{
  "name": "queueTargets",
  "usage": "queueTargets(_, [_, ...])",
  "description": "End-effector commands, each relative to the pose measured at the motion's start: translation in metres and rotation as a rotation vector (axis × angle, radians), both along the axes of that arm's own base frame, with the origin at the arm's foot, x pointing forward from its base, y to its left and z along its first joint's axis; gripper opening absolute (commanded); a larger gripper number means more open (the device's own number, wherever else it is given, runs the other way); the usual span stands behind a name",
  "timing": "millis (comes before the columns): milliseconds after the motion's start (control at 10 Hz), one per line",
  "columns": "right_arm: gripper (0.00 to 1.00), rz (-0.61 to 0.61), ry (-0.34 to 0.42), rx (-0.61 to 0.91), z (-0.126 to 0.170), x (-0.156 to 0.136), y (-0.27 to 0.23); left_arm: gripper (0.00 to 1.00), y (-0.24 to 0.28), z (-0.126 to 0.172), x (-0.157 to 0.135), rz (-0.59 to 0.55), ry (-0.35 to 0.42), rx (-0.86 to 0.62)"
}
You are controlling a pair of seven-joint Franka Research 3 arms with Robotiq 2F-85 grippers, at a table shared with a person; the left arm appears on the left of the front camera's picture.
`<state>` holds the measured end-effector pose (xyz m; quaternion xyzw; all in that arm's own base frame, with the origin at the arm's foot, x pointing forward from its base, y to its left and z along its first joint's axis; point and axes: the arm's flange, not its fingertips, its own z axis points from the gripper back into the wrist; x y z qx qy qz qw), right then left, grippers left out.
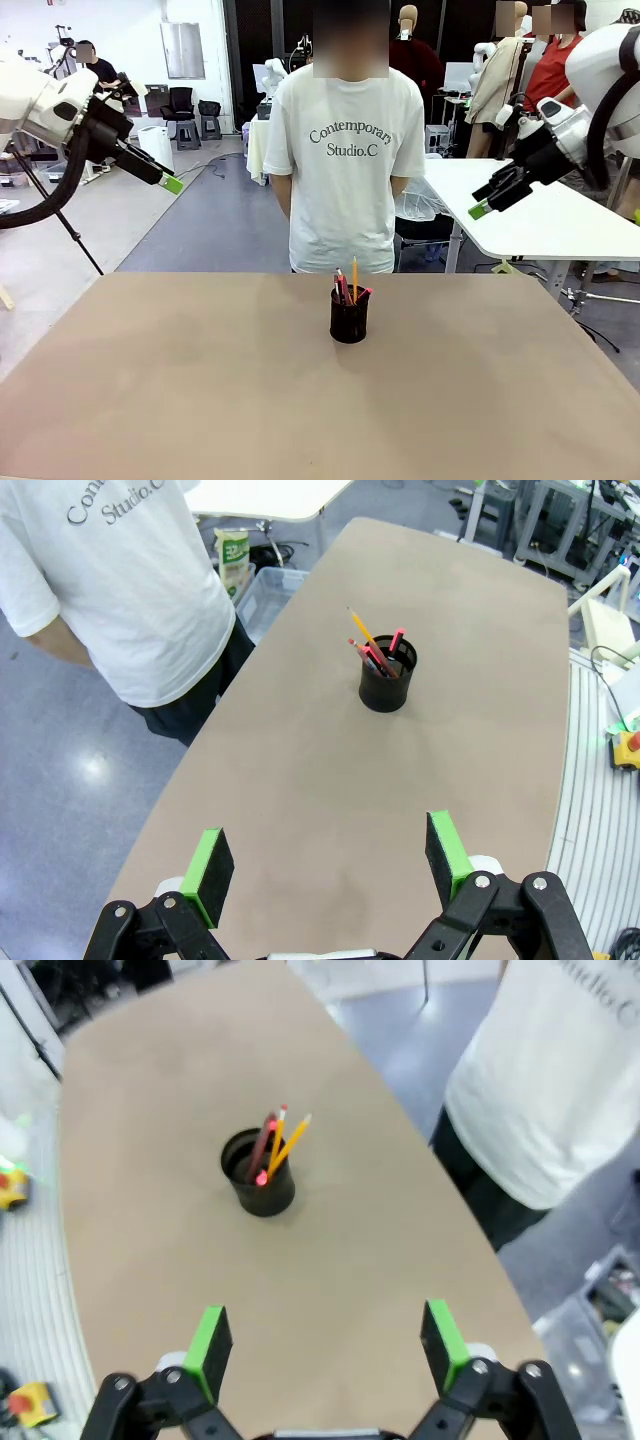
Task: Place the pens into the pen holder.
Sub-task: Pick up a writing instrument from the table and place it into the Pen holder.
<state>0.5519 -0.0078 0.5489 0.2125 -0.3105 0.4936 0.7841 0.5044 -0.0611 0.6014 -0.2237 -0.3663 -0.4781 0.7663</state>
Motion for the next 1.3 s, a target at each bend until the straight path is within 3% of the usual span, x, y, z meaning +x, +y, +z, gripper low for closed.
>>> queueTargets(0, [1.0, 0.028, 0.065, 0.008, 0.032, 0.002, -0.003, 1.0, 0.001, 0.001, -0.001, 0.007, 0.009, -0.009])
queueTargets(400, [1.0, 0.06, 0.037, 0.01, 0.061, 0.003, -0.022, 1.0, 0.001, 0.001, -0.001, 0.007, 0.009, -0.009])
queueTargets(1200, [1.0, 0.05, 0.021, 0.024, 0.06, 0.0, -0.024, 1.0, 0.001, 0.001, -0.001, 0.007, 0.009, -0.009])
